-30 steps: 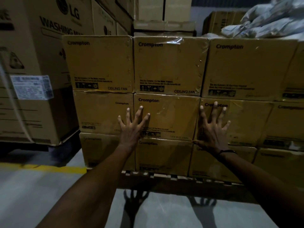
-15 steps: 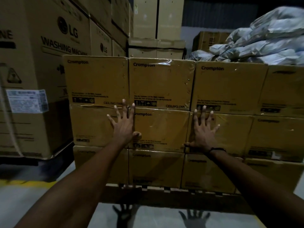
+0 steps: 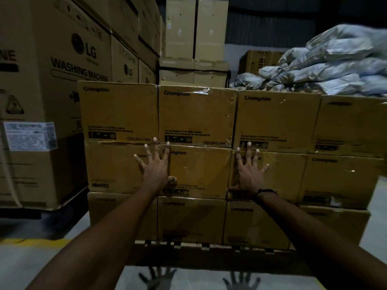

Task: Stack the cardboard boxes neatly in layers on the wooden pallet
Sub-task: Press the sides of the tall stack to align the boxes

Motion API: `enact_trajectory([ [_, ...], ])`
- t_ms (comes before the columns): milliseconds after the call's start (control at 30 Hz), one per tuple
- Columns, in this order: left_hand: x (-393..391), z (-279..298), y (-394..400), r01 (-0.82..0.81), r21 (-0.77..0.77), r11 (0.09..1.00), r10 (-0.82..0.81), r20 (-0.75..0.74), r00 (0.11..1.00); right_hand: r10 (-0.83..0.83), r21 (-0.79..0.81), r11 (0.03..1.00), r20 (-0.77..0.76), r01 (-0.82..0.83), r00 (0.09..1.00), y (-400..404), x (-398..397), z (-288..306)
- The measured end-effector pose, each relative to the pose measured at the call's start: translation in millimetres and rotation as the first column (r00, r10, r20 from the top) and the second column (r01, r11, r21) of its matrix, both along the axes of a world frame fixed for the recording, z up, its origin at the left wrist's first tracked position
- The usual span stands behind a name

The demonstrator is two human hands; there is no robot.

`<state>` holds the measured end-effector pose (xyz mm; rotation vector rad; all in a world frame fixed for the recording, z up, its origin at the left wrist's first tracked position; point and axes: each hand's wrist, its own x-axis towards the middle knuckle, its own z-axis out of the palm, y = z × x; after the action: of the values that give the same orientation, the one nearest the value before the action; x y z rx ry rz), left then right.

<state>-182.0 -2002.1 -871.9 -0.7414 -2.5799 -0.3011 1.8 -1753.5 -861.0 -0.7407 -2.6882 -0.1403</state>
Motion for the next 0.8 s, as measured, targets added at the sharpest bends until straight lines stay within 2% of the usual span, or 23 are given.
enact_trajectory([
  [167,11.0,17.0,-3.2,-0.046,-0.028,0.999,0.044,-0.074,0.996,-0.013,0.077,0.997,-0.017,0.014,1.0,-6.7,6.1,12.8],
  [300,25.0,60.0,-2.0,0.018,0.11,0.994,0.008,-0.233,0.973,0.087,0.202,0.978,-0.194,-0.047,0.977,-17.5,11.7,52.1],
  [367,28.7,91.2,1.2,0.09,0.221,0.971,-0.019,-0.303,0.953,0.181,0.254,0.962,-0.304,-0.104,0.935,-18.7,10.7,84.9],
  [433,29.2,124.5,7.1,0.153,0.257,0.954,-0.052,-0.362,0.931,0.279,0.302,0.938,-0.373,-0.169,0.885,-16.6,8.6,123.8],
  [533,19.4,175.4,16.4,0.207,0.2,0.958,-0.11,-0.409,0.906,0.326,0.316,0.928,-0.434,-0.197,0.84,-3.1,5.3,180.3],
  [633,3.3,220.6,21.6,0.276,0.111,0.955,-0.217,-0.373,0.902,0.311,0.257,0.941,-0.399,-0.221,0.862,14.1,-1.1,223.8],
  [733,-14.3,257.3,33.3,0.338,-0.067,0.939,-0.344,-0.246,0.906,0.338,0.145,0.94,-0.251,-0.309,0.907,28.6,-9.9,262.4],
  [800,-19.8,265.0,43.1,0.357,-0.159,0.92,-0.38,-0.147,0.913,0.354,0.031,0.935,-0.148,-0.353,0.924,31.9,-17.1,268.1],
])
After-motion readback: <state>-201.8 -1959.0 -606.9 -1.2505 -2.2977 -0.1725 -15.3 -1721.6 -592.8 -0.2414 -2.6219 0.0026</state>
